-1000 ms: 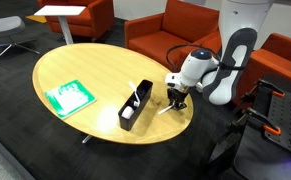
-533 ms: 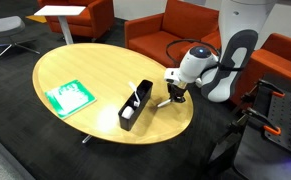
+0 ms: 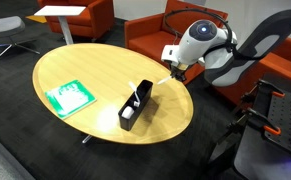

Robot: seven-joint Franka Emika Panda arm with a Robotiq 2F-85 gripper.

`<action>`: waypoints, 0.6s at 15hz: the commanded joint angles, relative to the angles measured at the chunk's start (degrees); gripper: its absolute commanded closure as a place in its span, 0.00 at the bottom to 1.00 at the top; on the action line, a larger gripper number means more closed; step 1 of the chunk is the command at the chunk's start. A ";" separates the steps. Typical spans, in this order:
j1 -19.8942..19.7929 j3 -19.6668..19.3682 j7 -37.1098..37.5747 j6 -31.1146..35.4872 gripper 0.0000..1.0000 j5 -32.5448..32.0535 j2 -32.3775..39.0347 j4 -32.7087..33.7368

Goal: Pick up the fork from the table and put it in the utensil holder

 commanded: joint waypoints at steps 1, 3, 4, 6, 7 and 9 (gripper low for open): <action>10.30 -8.81 3.59 -7.50 0.97 -4.27 -2.74 -2.57; 15.22 -12.48 6.56 -11.61 0.97 -7.15 -1.48 -1.60; 17.28 -13.68 8.06 -13.64 0.97 -8.64 -0.77 -0.94; 20.31 -15.09 11.02 -17.77 0.97 -11.74 0.29 0.35; 21.08 -15.18 12.11 -19.65 0.97 -13.38 0.64 1.14; 21.75 -14.89 13.79 -22.21 0.97 -17.09 1.16 2.63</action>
